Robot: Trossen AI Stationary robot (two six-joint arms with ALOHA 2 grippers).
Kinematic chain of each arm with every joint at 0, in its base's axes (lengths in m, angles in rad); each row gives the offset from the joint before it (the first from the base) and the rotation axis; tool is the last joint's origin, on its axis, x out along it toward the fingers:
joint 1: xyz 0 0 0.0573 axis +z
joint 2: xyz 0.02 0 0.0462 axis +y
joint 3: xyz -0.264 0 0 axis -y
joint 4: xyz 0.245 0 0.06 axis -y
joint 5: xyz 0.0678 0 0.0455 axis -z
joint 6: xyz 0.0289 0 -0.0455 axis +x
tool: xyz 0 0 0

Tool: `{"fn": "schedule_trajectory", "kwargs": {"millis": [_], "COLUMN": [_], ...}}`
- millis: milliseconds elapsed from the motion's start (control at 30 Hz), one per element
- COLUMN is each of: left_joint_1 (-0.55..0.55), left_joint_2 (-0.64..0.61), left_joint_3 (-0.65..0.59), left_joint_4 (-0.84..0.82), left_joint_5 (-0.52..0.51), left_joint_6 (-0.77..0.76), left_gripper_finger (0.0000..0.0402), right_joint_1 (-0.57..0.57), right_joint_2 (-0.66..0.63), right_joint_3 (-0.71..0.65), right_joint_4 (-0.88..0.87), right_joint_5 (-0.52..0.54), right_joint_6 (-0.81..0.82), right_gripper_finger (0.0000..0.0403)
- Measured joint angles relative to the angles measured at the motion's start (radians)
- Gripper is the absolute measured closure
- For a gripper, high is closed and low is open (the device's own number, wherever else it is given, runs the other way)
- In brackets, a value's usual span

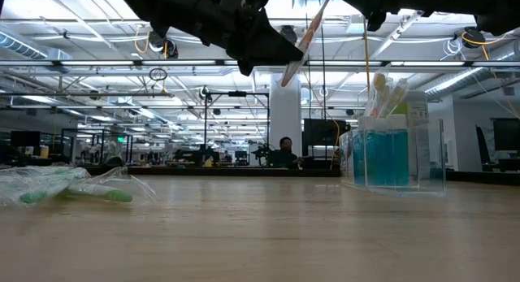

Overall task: Pick & Place toothbrushing station
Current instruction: Put the orange toothbrush into the top of the transparent organizer

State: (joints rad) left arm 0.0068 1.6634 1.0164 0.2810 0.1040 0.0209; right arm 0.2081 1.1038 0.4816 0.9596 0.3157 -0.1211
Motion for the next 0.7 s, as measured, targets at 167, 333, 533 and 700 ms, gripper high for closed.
{"fn": "schedule_trajectory", "kwargs": {"millis": [167,333,533,700], "left_joint_1": [0.000,0.000,0.000,0.000], "left_joint_2": [0.000,0.000,0.000,0.000], "left_joint_3": [0.000,0.000,0.000,0.000], "left_joint_4": [0.000,0.000,0.000,0.000], "left_joint_5": [0.000,0.000,0.000,0.000], "left_joint_6": [0.000,0.000,0.000,0.000], "left_gripper_finger": [0.0388,0.0395,0.0373,0.0385], "right_joint_1": [0.000,0.000,0.000,0.000], "right_joint_2": [0.000,0.000,0.000,0.000], "right_joint_3": [0.000,0.000,0.000,0.000], "right_joint_4": [0.000,0.000,0.000,0.000], "right_joint_5": [0.000,0.000,0.000,0.000], "right_joint_6": [0.000,0.000,-0.005,-0.007], "right_gripper_finger": [0.0301,0.0313,0.0325,0.0329]}}
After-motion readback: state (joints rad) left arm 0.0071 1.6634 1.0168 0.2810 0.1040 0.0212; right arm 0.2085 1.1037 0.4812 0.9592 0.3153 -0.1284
